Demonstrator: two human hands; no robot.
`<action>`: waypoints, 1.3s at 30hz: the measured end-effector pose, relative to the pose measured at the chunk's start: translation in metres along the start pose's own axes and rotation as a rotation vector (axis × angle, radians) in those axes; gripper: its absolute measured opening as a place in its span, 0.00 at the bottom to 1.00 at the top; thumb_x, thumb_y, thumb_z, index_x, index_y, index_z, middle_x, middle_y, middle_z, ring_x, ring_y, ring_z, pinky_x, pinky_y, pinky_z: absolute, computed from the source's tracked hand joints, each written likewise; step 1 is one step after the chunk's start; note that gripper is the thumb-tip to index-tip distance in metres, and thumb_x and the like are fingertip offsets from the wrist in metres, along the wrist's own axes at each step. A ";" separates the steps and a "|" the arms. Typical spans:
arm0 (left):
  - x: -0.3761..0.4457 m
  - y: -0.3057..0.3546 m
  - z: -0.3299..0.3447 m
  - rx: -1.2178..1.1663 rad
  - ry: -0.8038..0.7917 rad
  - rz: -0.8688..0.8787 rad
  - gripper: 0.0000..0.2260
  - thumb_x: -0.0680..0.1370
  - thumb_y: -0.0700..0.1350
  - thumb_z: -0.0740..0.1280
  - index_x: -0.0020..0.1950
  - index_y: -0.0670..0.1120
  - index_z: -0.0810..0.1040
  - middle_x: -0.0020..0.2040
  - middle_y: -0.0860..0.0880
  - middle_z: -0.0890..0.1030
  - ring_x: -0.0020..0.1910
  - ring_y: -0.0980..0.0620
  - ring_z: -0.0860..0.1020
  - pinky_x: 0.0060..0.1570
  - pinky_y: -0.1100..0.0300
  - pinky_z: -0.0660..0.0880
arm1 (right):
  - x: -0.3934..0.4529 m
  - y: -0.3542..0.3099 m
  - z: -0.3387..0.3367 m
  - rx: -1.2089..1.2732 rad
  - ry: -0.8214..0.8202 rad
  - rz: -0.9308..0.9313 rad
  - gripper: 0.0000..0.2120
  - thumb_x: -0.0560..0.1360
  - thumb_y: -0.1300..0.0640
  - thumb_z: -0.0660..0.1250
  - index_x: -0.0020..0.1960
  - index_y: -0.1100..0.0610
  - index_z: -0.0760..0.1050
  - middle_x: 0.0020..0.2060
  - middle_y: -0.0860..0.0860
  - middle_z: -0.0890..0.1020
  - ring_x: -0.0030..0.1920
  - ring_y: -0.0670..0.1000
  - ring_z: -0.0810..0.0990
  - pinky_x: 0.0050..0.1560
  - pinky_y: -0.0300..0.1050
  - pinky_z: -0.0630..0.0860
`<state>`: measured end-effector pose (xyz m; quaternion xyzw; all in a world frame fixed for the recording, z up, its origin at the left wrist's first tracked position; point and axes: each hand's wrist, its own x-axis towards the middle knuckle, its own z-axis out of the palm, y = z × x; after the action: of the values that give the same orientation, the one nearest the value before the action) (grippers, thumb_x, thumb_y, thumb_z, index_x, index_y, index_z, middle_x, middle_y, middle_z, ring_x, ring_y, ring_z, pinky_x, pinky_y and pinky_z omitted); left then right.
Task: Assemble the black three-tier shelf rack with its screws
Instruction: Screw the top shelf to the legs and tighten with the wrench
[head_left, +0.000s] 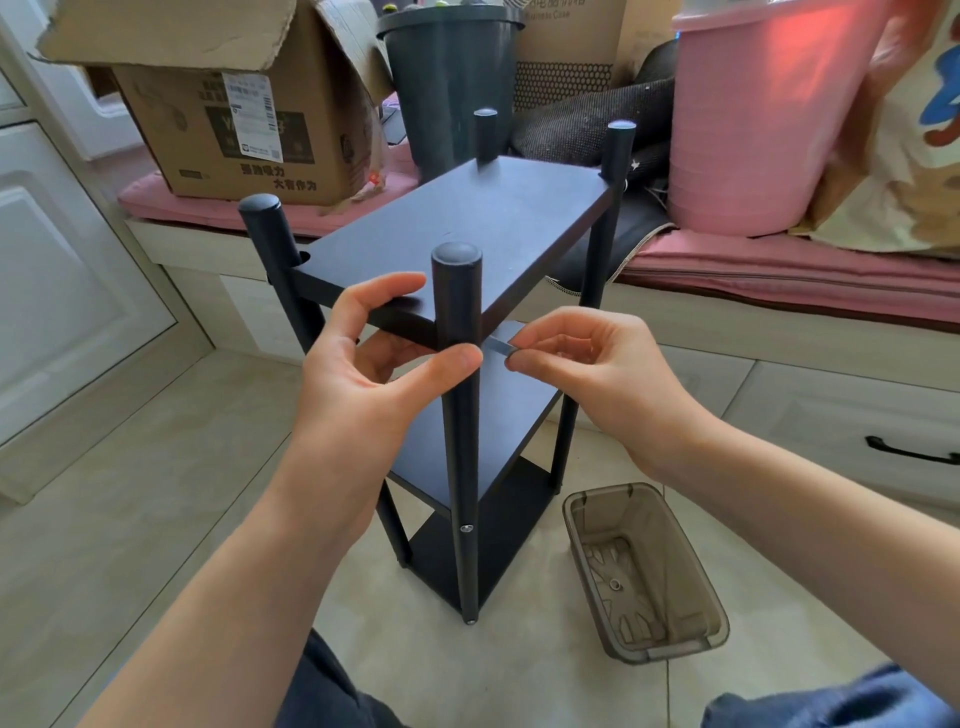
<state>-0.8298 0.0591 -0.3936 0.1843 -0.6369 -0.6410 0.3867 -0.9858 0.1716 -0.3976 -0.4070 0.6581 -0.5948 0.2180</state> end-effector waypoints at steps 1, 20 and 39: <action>0.000 0.000 0.000 0.001 -0.001 -0.004 0.24 0.68 0.44 0.78 0.62 0.56 0.78 0.51 0.44 0.85 0.53 0.47 0.85 0.54 0.63 0.79 | 0.000 -0.001 0.001 0.012 0.007 0.003 0.05 0.73 0.62 0.74 0.44 0.53 0.82 0.39 0.46 0.86 0.44 0.43 0.85 0.47 0.32 0.78; -0.002 0.006 0.001 -0.026 -0.007 -0.035 0.25 0.67 0.42 0.78 0.62 0.52 0.77 0.49 0.44 0.86 0.51 0.46 0.86 0.55 0.59 0.80 | 0.000 -0.006 0.011 0.111 0.027 0.135 0.04 0.75 0.59 0.73 0.44 0.51 0.83 0.43 0.47 0.86 0.46 0.43 0.82 0.38 0.31 0.74; -0.002 0.004 0.001 -0.038 0.032 -0.044 0.25 0.67 0.40 0.77 0.63 0.49 0.77 0.52 0.42 0.83 0.53 0.44 0.85 0.61 0.49 0.79 | 0.001 -0.004 0.021 0.145 0.030 0.172 0.02 0.73 0.59 0.75 0.44 0.53 0.84 0.44 0.49 0.87 0.49 0.47 0.83 0.43 0.39 0.74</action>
<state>-0.8283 0.0612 -0.3900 0.2013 -0.6139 -0.6585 0.3861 -0.9696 0.1582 -0.3974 -0.3232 0.6491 -0.6260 0.2872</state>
